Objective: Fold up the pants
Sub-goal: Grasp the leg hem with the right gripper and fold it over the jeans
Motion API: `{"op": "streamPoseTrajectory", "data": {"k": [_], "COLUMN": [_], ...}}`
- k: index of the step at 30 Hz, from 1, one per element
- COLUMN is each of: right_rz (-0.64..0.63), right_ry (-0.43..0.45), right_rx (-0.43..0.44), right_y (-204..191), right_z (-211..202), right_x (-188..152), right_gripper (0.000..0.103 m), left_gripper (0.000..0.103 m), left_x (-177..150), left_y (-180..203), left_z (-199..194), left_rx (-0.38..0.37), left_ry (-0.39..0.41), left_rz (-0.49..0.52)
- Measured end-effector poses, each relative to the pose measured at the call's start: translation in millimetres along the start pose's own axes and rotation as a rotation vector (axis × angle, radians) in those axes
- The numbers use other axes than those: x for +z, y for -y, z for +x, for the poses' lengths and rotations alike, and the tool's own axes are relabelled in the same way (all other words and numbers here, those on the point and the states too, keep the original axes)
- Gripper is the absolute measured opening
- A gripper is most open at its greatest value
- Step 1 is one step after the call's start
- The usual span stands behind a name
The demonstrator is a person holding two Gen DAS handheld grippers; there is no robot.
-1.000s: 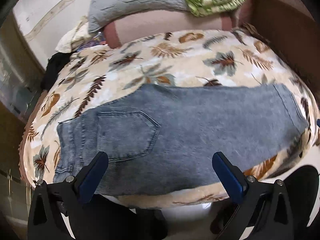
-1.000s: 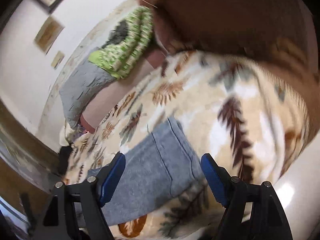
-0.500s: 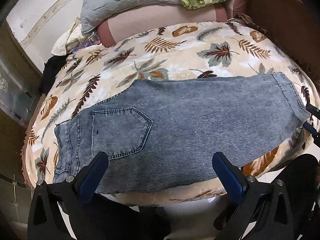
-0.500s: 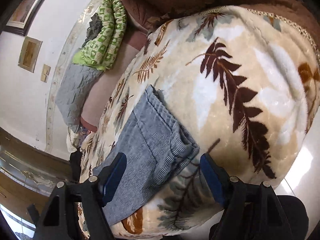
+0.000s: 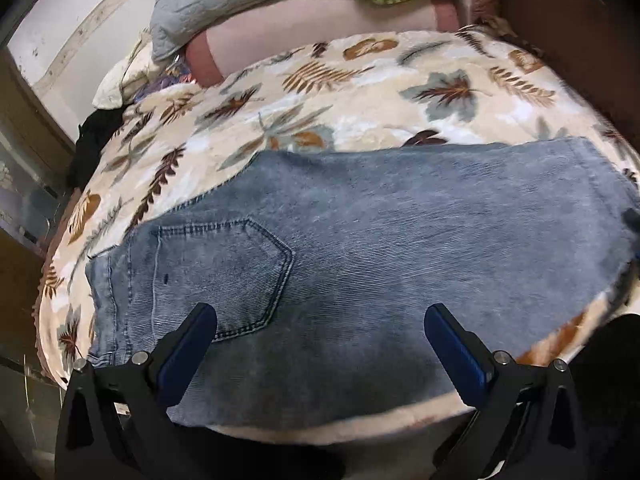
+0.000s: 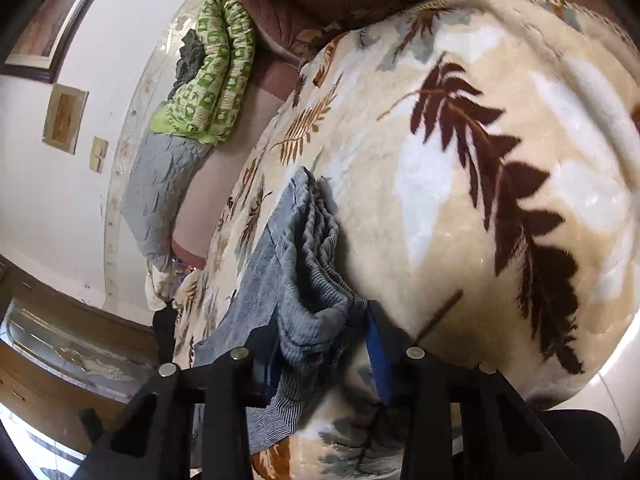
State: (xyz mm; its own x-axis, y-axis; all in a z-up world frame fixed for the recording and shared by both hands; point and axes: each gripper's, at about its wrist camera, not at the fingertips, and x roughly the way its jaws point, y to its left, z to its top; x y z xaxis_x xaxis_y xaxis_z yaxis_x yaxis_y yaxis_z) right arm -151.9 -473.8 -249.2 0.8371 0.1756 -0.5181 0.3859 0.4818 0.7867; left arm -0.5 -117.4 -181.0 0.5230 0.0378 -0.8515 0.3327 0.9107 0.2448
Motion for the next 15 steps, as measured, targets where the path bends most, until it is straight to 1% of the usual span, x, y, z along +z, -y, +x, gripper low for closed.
{"op": "streamPoseTrajectory", "data": {"k": [1, 2, 4, 6, 9, 11, 13, 15], "right_rz": [0.010, 0.016, 0.018, 0.005, -0.017, -0.045, -0.079, -0.109], "right_ry": [0.010, 0.015, 0.024, 0.023, 0.044, 0.052, 0.052, 0.040], "right_rx": [-0.006, -0.009, 0.002, -0.017, -0.025, -0.008, -0.027, -0.042], "right_y": [1, 1, 1, -1, -8, -11, -14, -18], "right_z": [-3, -5, -7, -3, 2, 6, 9, 11], "right_x": [-1, -1, -1, -2, -3, -4, -5, -5], "right_gripper": [0.039, 0.041, 0.046, 0.048, 0.049, 0.048, 0.043, 0.026], "left_gripper": [0.103, 0.103, 0.103, 0.103, 0.103, 0.103, 0.103, 0.103], "left_x": [-2, -4, -8, -9, -9, -10, -9, -8], "left_y": [-3, -7, -14, -16, -14, -11, -12, -18], "left_z": [6, 13, 24, 32, 47, 51, 53, 56], "left_rx": [0.008, 0.001, -0.019, -0.025, -0.008, -0.012, -0.020, -0.044], "left_ry": [-0.015, -0.032, -0.059, -0.071, -0.076, -0.057, -0.037, -0.060], "left_rz": [-0.006, -0.022, -0.060, -0.069, -0.058, -0.047, -0.046, -0.083]}}
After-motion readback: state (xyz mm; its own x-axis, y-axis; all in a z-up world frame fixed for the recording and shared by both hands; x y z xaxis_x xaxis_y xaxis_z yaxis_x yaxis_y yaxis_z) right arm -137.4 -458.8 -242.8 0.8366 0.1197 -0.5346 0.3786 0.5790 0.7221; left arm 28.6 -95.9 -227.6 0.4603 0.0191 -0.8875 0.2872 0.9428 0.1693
